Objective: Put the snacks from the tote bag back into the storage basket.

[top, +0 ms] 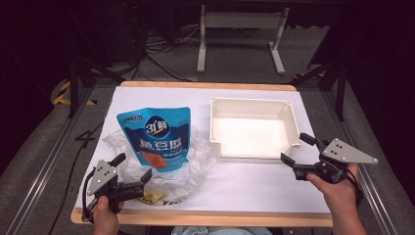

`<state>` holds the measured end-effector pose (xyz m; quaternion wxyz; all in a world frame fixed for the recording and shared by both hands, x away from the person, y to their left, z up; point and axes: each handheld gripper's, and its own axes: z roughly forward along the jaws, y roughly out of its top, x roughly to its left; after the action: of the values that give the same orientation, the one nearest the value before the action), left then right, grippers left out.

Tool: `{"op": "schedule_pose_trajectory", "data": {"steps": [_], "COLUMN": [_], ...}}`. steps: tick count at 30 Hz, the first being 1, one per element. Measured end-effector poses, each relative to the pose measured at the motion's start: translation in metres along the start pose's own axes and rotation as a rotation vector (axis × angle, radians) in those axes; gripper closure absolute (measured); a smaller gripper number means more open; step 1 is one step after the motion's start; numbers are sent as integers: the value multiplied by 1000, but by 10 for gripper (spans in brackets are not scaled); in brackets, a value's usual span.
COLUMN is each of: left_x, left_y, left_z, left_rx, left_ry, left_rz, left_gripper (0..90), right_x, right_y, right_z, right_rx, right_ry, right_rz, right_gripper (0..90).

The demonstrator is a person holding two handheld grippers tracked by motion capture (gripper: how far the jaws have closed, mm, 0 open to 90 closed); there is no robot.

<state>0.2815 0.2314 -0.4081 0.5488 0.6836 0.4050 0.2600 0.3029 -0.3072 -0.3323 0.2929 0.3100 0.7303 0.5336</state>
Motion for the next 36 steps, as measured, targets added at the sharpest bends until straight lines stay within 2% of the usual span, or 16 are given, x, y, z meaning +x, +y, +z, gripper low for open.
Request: {"op": "schedule_pose_trajectory", "data": {"steps": [12,36], "left_x": [-1,-2], "left_y": [0,0], "left_z": [-1,-5], "left_rx": [-4,-18], "left_ry": [3,0], "left_rz": [15,23], "left_gripper": [1,1], "right_x": [14,49], "right_y": [20,58], "right_z": [31,95], "right_rx": [17,-5], "right_ry": [89,246], "right_rz": [-23,-80], "right_gripper": [97,90]}}
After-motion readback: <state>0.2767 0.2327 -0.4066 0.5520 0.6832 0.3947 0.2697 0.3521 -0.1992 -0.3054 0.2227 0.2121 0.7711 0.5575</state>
